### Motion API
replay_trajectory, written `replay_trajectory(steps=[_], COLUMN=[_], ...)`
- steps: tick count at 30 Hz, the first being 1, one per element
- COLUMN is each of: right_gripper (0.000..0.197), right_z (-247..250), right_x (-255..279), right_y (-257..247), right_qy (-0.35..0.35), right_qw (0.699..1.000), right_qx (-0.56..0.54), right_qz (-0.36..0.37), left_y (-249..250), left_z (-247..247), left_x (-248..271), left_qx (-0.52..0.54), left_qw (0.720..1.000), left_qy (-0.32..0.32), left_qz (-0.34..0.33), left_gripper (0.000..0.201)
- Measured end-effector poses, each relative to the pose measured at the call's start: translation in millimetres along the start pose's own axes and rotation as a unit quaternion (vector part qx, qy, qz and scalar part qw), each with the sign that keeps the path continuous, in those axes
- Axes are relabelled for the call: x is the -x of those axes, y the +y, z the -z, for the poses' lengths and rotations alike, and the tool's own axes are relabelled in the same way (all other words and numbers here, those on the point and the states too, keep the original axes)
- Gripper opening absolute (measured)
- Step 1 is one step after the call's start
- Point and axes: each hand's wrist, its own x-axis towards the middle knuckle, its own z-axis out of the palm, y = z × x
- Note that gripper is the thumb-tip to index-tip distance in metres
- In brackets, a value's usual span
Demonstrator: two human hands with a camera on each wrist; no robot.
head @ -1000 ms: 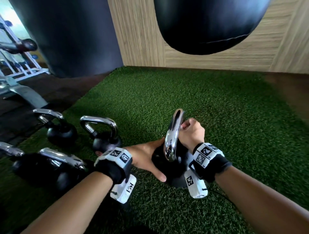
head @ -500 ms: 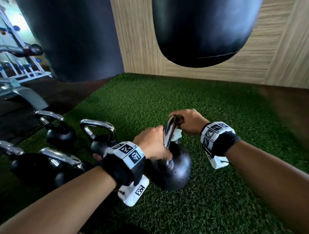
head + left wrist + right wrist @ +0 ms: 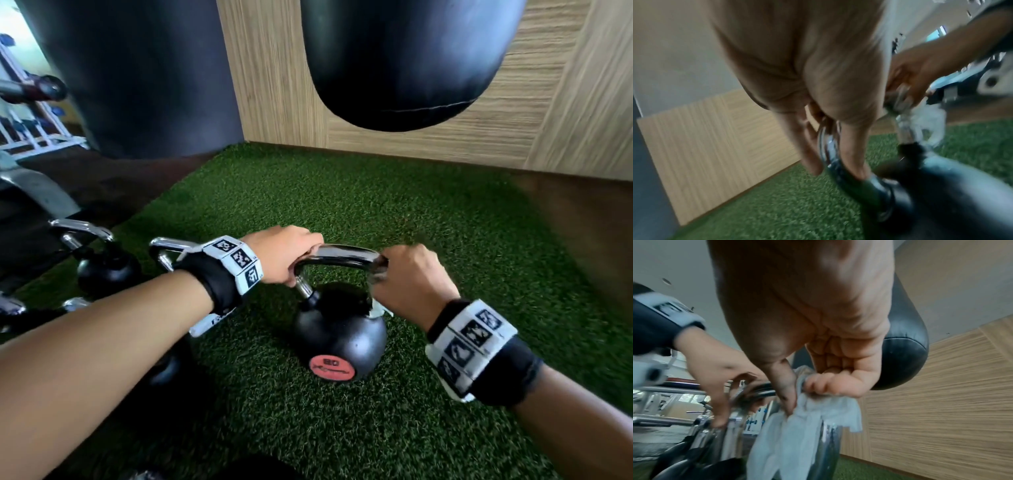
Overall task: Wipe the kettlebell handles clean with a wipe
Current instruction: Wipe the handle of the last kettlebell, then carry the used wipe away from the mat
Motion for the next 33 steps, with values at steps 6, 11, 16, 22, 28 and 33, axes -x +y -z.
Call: replay_trajectory(steps=[6,11,16,22,28,33], right_gripper=[0.008,0.016,0.029,0.019,0.012,0.013], right_z=[-1,14,76,212,402,546], right_x=[19,21,18,36,30,16], right_y=[-14,-28,-46,-87,-139,-185], right_qy=[0.012,-0.043,-0.111,-0.154,-0.159,-0.147], right_qw=[0.999,0.997,0.978,0.95,0.928,0.922], right_qx=[0.018,0.013,0.021,-0.022,-0.13,-0.134], right_qz=[-0.026,-0.066,-0.177,-0.27,-0.311,-0.332], left_y=[-13,-4,19,50,83,103], left_z=[-11,-16,41,178,360,486], left_x=[-10,-2,31,88,123,153], left_qx=[0.017,0.106,0.211,0.255,0.28,0.313], left_qw=[0.999,0.993,0.976,0.964,0.951,0.938], left_qy=[0.025,0.046,0.047,-0.028,-0.062,-0.05], left_qz=[-0.045,-0.01,0.038,0.073,0.115,0.143], left_gripper=[0.048,0.038,0.039,0.024,0.028,0.023])
